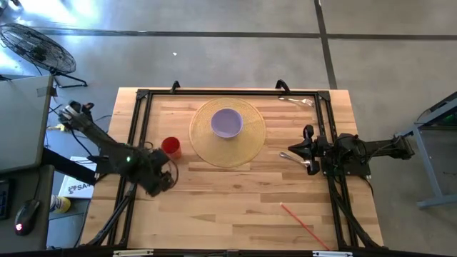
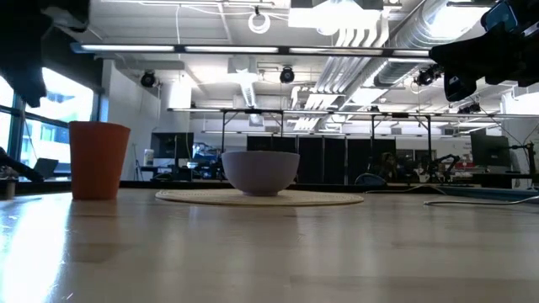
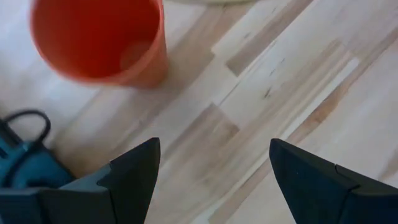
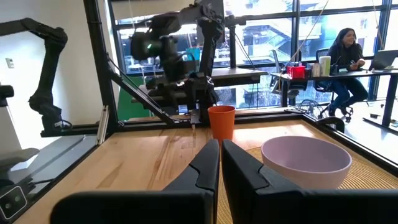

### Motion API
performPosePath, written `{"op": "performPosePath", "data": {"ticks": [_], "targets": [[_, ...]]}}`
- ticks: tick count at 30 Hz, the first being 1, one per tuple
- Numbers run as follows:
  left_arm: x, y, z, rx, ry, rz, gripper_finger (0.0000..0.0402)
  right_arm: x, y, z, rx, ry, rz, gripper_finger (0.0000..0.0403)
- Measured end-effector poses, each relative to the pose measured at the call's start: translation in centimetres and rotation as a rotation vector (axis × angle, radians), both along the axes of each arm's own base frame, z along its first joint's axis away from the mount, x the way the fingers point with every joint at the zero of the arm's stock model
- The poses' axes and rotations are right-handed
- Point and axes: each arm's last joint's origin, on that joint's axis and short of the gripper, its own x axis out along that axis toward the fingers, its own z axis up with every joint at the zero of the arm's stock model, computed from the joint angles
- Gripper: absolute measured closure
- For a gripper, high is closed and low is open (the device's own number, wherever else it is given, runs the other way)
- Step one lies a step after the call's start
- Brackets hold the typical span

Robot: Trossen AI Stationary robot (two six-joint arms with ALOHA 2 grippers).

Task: Pick & Place Utensil
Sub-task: Put the orange cup on the yellow placemat to the top right of the violet bowl

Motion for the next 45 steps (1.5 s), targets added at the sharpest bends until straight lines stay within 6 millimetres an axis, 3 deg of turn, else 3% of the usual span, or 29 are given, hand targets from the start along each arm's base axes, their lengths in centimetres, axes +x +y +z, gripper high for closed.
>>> {"op": "performPosePath", "data": {"ticks": [4, 8, 12, 16, 25, 38, 45], "targets": [[-0.2, -1.5, -2.2, 0.01, 0.021, 0.023, 0.0097, 0.0, 0.0, 0.0, 0.0, 0.0, 0.0, 0.0391], [0.1, -2.0, -4.3, -0.003, 0.019, 0.039, 0.0066, 0.0, 0.0, 0.0, 0.0, 0.0, 0.0, 0.0391], [0.1, -1.9, -6.6, -0.031, -0.033, 0.05, 0.0029, 0.0, 0.0, 0.0, 0.0, 0.0, 0.0, 0.0391], [-0.7, -0.7, -8.6, 0.055, -0.1, 0.167, 0.0008, 0.0, 0.0, 0.0, 0.0, 0.0, 0.0, 0.0391], [-1.9, 1.2, -10.9, 0.234, -0.299, 0.299, 0.0005, 0.0, 0.0, 0.0, 0.0, 0.0, 0.0, 0.0391], [-0.7, 0.5, -15.1, 0.41, -0.336, 0.279, 0.0005, 0.0, 0.0, 0.0, 0.0, 0.0, 0.001, 0.0391], [-0.6, 0.6, -16.3, 0.515, -0.4, 0.288, 0.0005, 0.0, 0.0, 0.0, 0.0, 0.0, 0.0, 0.0391]]}}
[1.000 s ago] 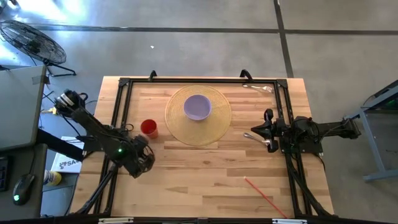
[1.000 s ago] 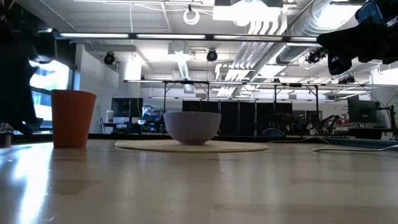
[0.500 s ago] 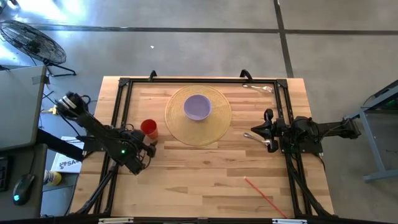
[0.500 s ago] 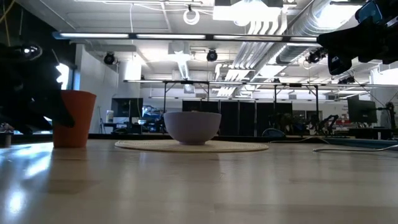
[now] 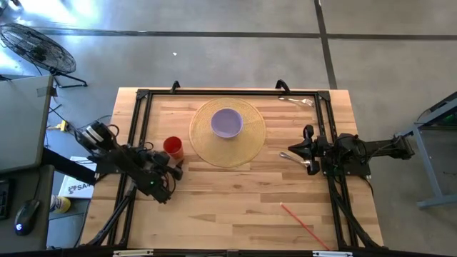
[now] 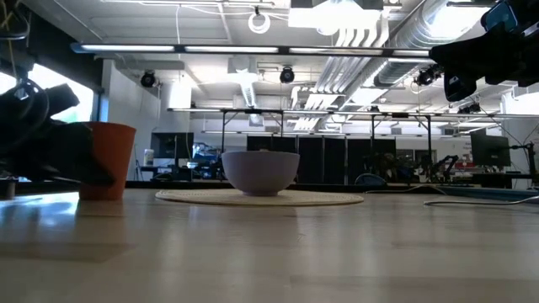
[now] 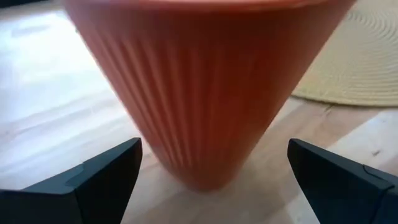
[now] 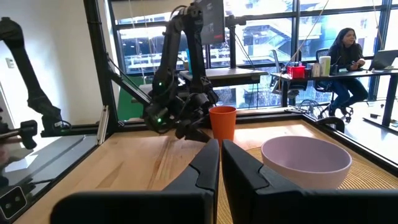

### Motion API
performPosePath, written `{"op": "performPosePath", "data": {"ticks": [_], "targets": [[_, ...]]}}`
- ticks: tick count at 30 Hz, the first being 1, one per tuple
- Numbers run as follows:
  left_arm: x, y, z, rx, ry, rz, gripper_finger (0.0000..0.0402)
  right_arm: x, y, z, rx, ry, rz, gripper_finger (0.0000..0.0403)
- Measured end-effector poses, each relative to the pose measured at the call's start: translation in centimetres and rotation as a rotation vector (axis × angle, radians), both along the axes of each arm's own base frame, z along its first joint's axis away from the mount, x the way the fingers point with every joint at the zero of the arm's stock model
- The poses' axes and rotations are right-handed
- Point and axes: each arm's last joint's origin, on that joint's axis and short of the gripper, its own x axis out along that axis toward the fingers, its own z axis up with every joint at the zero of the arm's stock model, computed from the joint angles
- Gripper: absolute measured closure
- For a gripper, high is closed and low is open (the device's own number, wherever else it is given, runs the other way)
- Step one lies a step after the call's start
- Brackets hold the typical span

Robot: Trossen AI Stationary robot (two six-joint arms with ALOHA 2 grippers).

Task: Pick & Place Utensil
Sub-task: Put the orange cup on the yellow placemat to the top right of the violet bowl

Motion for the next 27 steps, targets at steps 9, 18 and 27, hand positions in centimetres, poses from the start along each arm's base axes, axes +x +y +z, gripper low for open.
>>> {"op": "performPosePath", "data": {"ticks": [9, 18, 27], "targets": [[0.3, -0.2, -1.7, 0.062, -0.017, -0.014, 0.0005, 0.0, 0.0, 0.0, 0.0, 0.0, 0.0, 0.0391], [1.1, 1.1, -3.5, 0.123, -0.086, 0.077, 0.0005, 0.0, 0.0, 0.0, 0.0, 0.0, 0.0, 0.0391], [1.6, 1.8, -3.7, 0.151, -0.108, 0.109, 0.0005, 0.0, 0.0, 0.0, 0.0, 0.0, 0.0, 0.0391]]}}
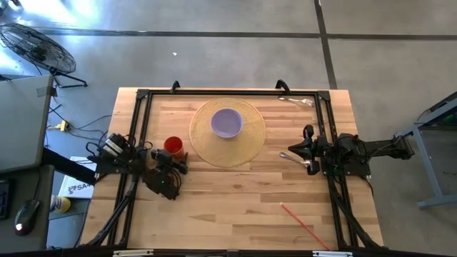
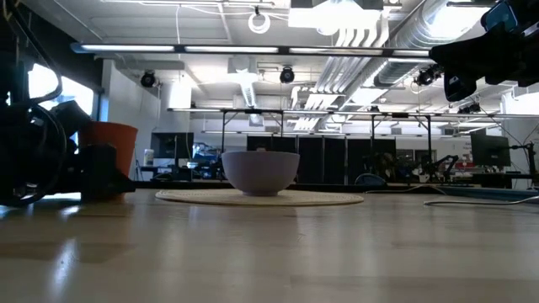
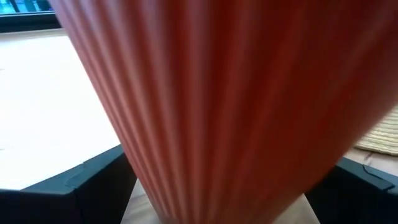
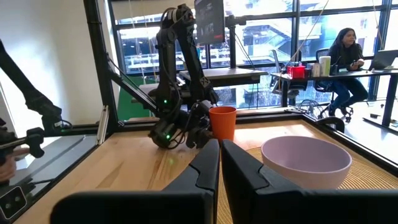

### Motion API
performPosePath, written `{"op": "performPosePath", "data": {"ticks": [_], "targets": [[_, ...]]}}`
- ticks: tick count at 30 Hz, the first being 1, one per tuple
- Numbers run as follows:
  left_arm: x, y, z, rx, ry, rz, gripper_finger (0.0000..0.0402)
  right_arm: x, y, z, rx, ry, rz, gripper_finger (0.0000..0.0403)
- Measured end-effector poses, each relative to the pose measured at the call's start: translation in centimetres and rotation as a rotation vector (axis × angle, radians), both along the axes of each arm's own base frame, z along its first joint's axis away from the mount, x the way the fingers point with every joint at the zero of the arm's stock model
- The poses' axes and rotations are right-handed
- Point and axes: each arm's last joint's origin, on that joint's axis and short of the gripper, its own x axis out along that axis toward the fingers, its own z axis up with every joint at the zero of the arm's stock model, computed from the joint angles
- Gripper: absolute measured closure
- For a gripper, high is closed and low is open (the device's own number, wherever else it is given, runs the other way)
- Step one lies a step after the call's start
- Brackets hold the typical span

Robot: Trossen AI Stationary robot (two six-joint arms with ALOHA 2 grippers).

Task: Pick & Place Utensil
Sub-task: Put the orange cup on the yellow placemat to the top right of the violet bowl

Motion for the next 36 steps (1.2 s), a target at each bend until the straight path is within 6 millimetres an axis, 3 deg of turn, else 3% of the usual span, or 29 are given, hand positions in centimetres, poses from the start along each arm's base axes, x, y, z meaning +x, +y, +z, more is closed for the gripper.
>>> {"op": "performPosePath", "data": {"ticks": [10, 20, 23, 36], "targets": [[0.0, 0.1, 0.0, -0.003, 0.005, 0.006, 0.0011, 0.0, 0.0, 0.0, 0.0, 0.0, 0.0, 0.0391], [-0.2, 0.2, 0.4, 0.017, 0.021, 0.002, 0.0113, 0.0, 0.0, 0.0, 0.0, 0.0, 0.0, 0.0391], [-0.3, 0.3, 1.2, 0.034, 0.018, -0.005, 0.0128, 0.0, 0.0, 0.0, 0.0, 0.0, 0.0, 0.0391], [0.7, -0.4, 6.2, 0.052, 0.101, -0.127, 0.0115, 0.0, 0.0, 0.0, 0.0, 0.0, 0.0, 0.0391]]}}
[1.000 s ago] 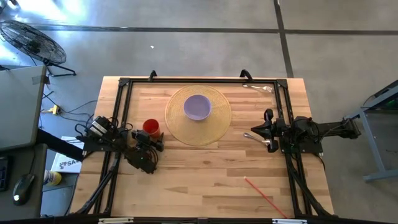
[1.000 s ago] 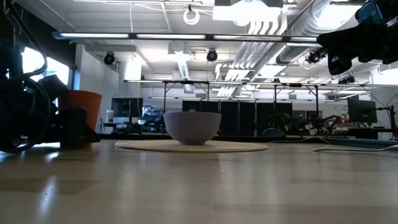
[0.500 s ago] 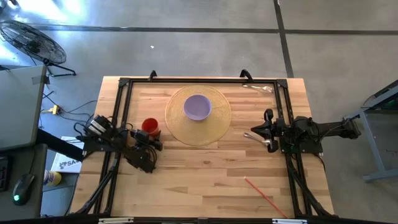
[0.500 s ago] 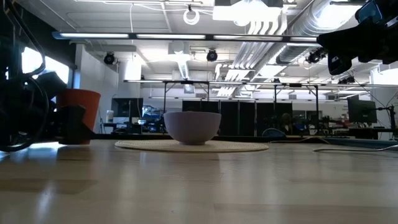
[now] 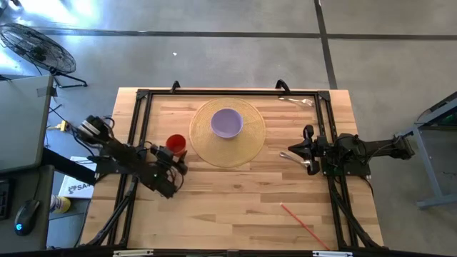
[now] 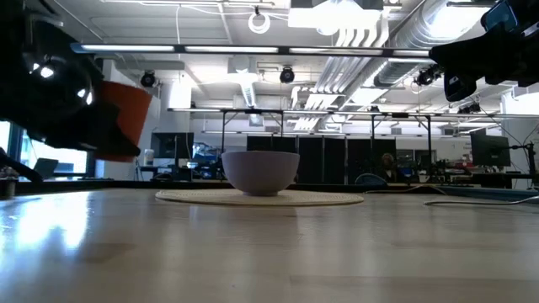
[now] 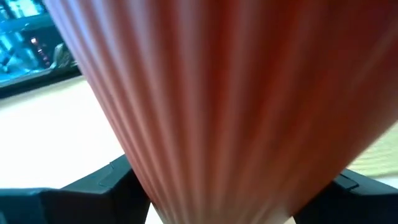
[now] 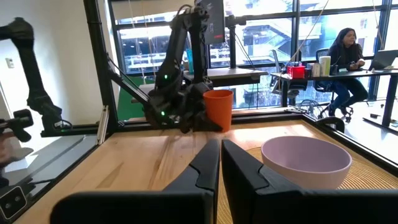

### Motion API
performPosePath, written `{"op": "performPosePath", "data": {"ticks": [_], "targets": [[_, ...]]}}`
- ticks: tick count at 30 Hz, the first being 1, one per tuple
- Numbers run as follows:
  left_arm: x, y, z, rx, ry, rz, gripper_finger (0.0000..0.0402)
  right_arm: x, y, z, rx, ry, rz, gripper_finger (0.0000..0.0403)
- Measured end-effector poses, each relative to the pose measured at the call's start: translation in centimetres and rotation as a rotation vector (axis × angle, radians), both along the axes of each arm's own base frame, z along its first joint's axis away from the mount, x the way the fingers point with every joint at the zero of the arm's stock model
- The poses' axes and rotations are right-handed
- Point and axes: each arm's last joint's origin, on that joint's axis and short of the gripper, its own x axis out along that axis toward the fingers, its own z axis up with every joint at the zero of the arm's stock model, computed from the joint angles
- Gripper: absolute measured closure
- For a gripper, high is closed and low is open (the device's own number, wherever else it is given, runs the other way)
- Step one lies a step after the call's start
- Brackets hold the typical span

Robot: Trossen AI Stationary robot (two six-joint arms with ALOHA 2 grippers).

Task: Pick & Place Utensil
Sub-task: Put the orange cup on the yellow placemat to the top right of the violet bowl

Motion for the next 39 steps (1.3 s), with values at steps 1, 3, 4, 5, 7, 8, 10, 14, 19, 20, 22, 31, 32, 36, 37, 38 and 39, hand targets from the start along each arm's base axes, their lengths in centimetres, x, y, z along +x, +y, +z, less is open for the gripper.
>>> {"op": "performPosePath", "data": {"ticks": [1, 3, 4, 5, 7, 8, 10, 14, 19, 20, 22, 31, 32, 36, 37, 38, 39], "targets": [[0.2, -0.1, 0.5, 0.002, 0.009, -0.016, 0.0118, 0.0, 0.0, 0.0, 0.0, 0.0, 0.0, 0.0391], [0.7, -0.5, 1.3, 0.007, 0.02, -0.052, 0.0122, 0.0, 0.0, 0.0, -0.001, 0.005, 0.0, 0.0391], [0.9, -0.6, 1.7, 0.003, 0.024, -0.072, 0.0123, 0.0, 0.0, -0.1, -0.001, 0.007, 0.0, 0.0391], [1.2, -0.8, 2.1, -0.001, 0.031, -0.096, 0.0123, 0.0, 0.0, -0.1, -0.001, 0.008, 0.0, 0.0391], [1.8, -1.3, 2.5, -0.002, 0.049, -0.155, 0.012, 0.0, 0.0, -0.1, -0.001, 0.015, 0.0, 0.0391], [2.1, -1.6, 2.8, -0.008, 0.06, -0.191, 0.0119, 0.0, 0.0, -0.1, -0.002, 0.015, 0.0, 0.0391], [2.9, -2.2, 3.3, -0.014, 0.079, -0.275, 0.0119, 0.0, 0.0, -0.1, -0.001, 0.011, -0.001, 0.0391], [4.3, -3.4, 4.4, -0.005, 0.086, -0.447, 0.0119, 0.0, 0.0, 0.1, 0.001, -0.008, -0.001, 0.0391], [5.6, -4.1, 5.6, -0.002, 0.034, -0.603, 0.0119, -0.1, 0.0, 0.5, 0.096, -0.055, 0.003, 0.0391], [5.9, -4.0, 5.8, -0.007, 0.022, -0.624, 0.0118, -0.1, -0.1, 0.8, 0.084, -0.08, -0.013, 0.0391], [6.3, -3.7, 6.1, -0.009, 0.008, -0.652, 0.0118, -0.2, -0.1, 1.2, 0.054, -0.129, -0.029, 0.0391], [8.8, -1.5, 7.1, 0.021, -0.072, -0.75, 0.0118, 0.1, -0.1, 1.6, 0.031, -0.157, -0.041, 0.0391], [9.1, -1.2, 7.1, 0.022, -0.079, -0.76, 0.0118, 0.2, -0.1, 1.6, 0.031, -0.159, -0.025, 0.0391], [9.9, -0.2, 7.2, 0.027, -0.116, -0.776, 0.0118, 1.3, 0.3, 1.8, 0.022, -0.165, 0.051, 0.0391], [10.0, 0.0, 7.2, 0.027, -0.114, -0.781, 0.0118, 1.6, 0.3, 1.8, 0.021, -0.164, 0.06, 0.0391], [10.1, 0.2, 7.2, 0.03, -0.11, -0.783, 0.0118, 2.0, 0.4, 1.7, 0.021, -0.155, 0.063, 0.0391], [10.2, 0.4, 7.2, 0.031, -0.111, -0.779, 0.0118, 2.4, 0.5, 1.5, 0.02, -0.141, 0.066, 0.0391]]}}
